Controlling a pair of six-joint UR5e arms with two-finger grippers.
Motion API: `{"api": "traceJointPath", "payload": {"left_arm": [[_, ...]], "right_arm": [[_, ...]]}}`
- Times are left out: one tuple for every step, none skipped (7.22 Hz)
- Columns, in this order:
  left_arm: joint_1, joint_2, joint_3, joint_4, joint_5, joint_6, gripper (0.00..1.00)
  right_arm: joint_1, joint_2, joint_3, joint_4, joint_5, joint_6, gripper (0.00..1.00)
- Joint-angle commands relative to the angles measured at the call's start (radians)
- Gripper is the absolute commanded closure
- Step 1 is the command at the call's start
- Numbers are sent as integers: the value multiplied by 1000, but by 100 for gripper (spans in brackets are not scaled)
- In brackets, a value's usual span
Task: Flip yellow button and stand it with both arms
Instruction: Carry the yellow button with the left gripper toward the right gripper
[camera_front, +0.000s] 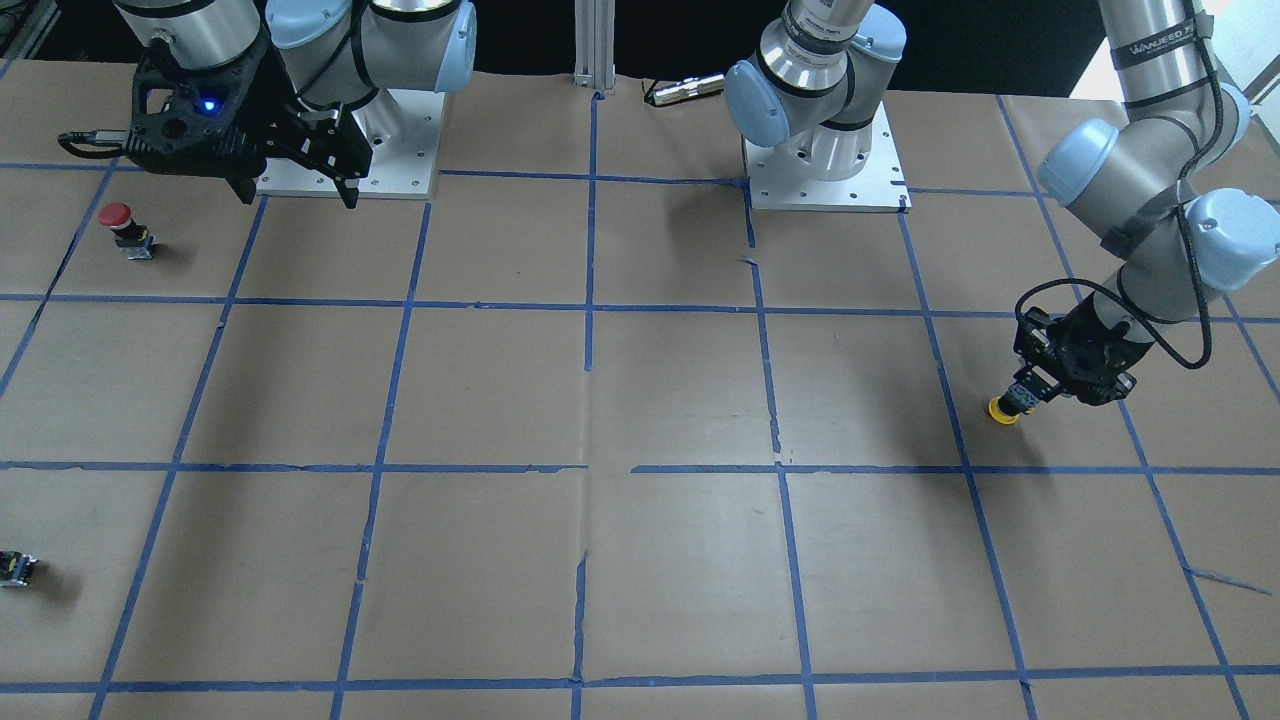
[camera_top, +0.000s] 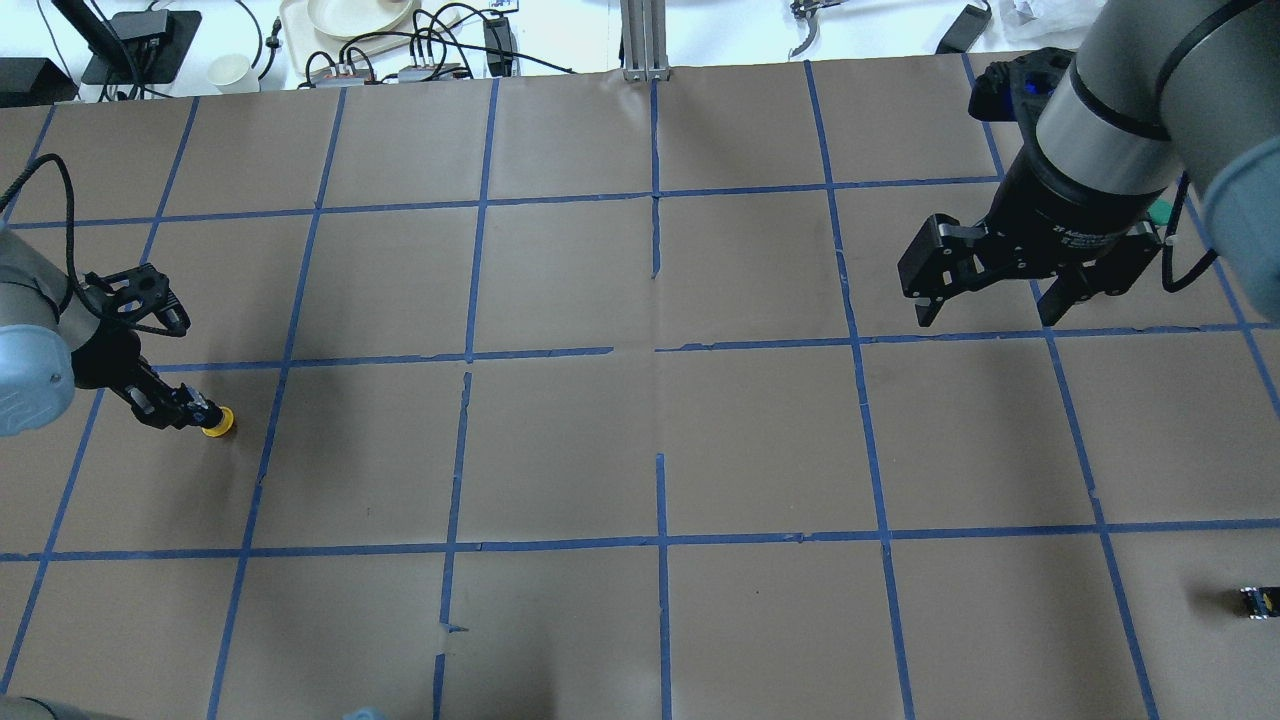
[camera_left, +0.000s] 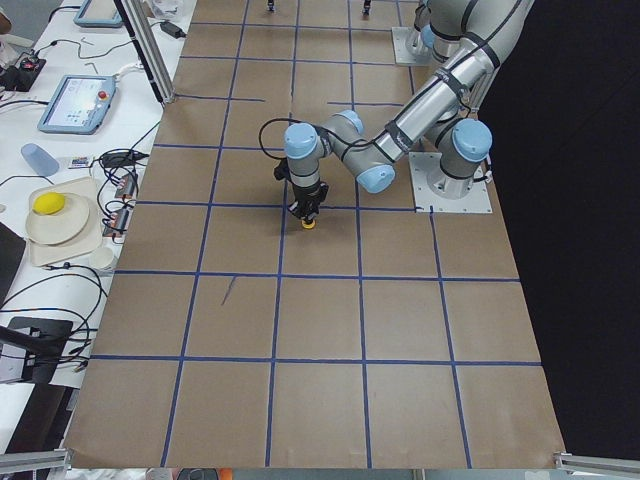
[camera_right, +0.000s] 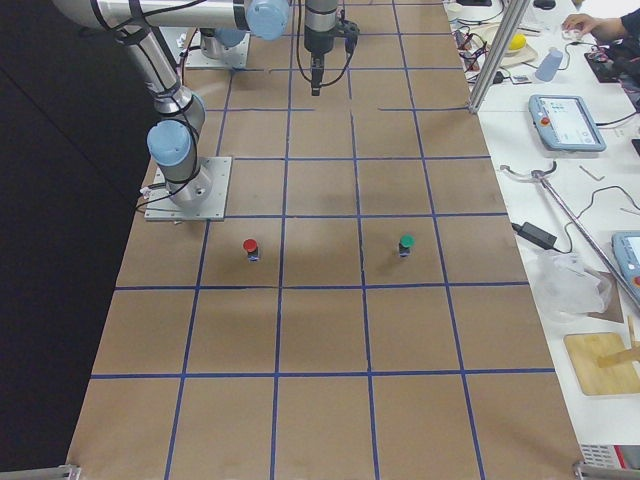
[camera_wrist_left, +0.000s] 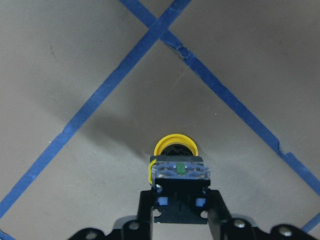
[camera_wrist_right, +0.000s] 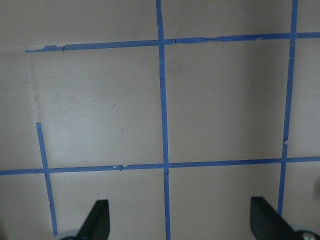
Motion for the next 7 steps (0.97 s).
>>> {"api": "traceJointPath", "payload": {"left_arm": [[-2, 76, -4, -166, -170, 0, 81], [-2, 107, -10, -291, -306, -15, 81], [-2, 110, -11, -447, -468, -17, 81], [-14, 116, -13, -514, -550, -17, 81], [-20, 109, -21, -592, -685, -17, 81], [-34, 102, -43, -712, -865, -17, 81], [-80, 109, -57, -741, -960, -18, 81]], "right_arm": [[-2, 1, 0, -1, 1, 0, 0], [-2, 1, 0, -4, 1, 1, 0], [-2, 1, 2, -17, 2, 0, 0], [-2, 1, 0, -28, 1, -2, 0], [-2, 3, 2, -56, 2, -2, 0], [-2, 4, 3, -60, 2, 12, 0], [-6, 3, 3, -59, 2, 12, 0]]}}
